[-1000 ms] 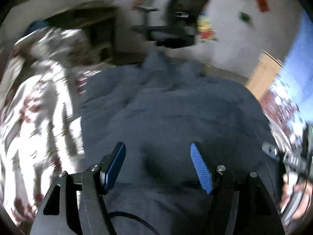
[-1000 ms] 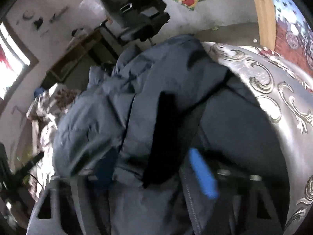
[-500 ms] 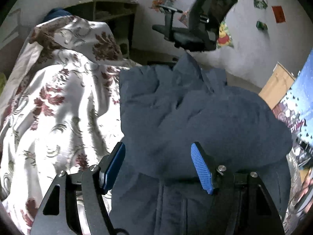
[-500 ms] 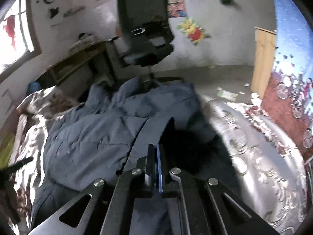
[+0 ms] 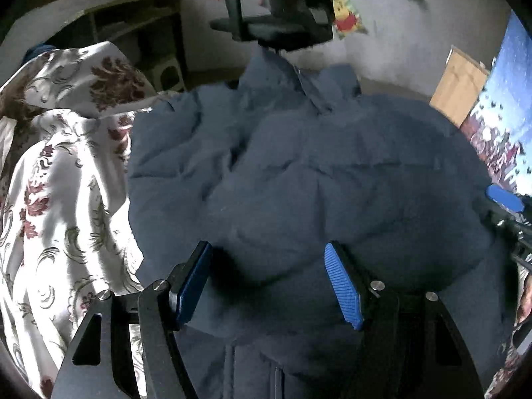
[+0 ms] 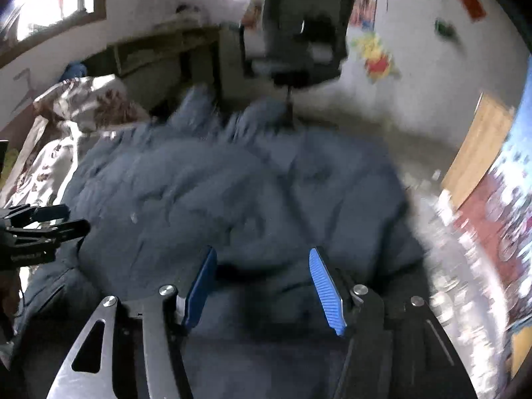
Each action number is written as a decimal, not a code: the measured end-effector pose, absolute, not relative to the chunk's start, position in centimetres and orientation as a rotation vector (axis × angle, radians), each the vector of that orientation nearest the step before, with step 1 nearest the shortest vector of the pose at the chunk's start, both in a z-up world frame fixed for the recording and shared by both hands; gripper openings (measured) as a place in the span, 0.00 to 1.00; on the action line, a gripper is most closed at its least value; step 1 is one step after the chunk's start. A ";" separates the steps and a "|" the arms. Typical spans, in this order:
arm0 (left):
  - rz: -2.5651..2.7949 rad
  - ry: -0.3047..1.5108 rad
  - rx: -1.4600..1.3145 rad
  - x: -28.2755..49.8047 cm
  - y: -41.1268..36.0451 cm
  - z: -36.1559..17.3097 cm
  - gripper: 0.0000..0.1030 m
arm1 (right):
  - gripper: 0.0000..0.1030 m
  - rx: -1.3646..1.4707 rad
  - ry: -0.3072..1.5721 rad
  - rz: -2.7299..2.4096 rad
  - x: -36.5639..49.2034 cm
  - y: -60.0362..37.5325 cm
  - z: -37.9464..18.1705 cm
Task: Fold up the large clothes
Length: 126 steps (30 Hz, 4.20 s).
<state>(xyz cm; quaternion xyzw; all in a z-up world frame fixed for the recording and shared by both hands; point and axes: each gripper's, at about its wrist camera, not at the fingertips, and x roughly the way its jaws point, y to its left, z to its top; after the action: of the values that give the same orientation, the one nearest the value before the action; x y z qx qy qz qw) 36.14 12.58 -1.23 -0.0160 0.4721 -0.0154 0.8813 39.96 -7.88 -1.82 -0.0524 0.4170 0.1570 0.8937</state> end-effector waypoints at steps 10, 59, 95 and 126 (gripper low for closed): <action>-0.112 1.014 -0.170 36.3 15.5 0.0 0.68 | 0.58 0.034 0.987 0.322 42.3 -8.1 -0.8; -0.053 0.821 -0.415 63.0 19.8 5.1 0.04 | 0.11 0.339 0.985 0.417 72.0 -6.3 -0.5; -0.303 0.787 -0.327 40.2 15.5 3.0 0.02 | 0.11 0.188 0.775 0.483 44.9 -12.1 2.8; -0.479 0.775 -0.310 43.5 14.1 5.4 0.24 | 0.21 -0.083 0.905 0.618 50.3 -6.5 -2.3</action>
<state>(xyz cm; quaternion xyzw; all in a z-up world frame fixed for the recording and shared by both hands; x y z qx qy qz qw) 43.50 14.14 5.41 -0.1489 0.3729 -0.2305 0.8864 50.33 -6.51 -2.32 -0.0394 0.4302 0.2937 0.8527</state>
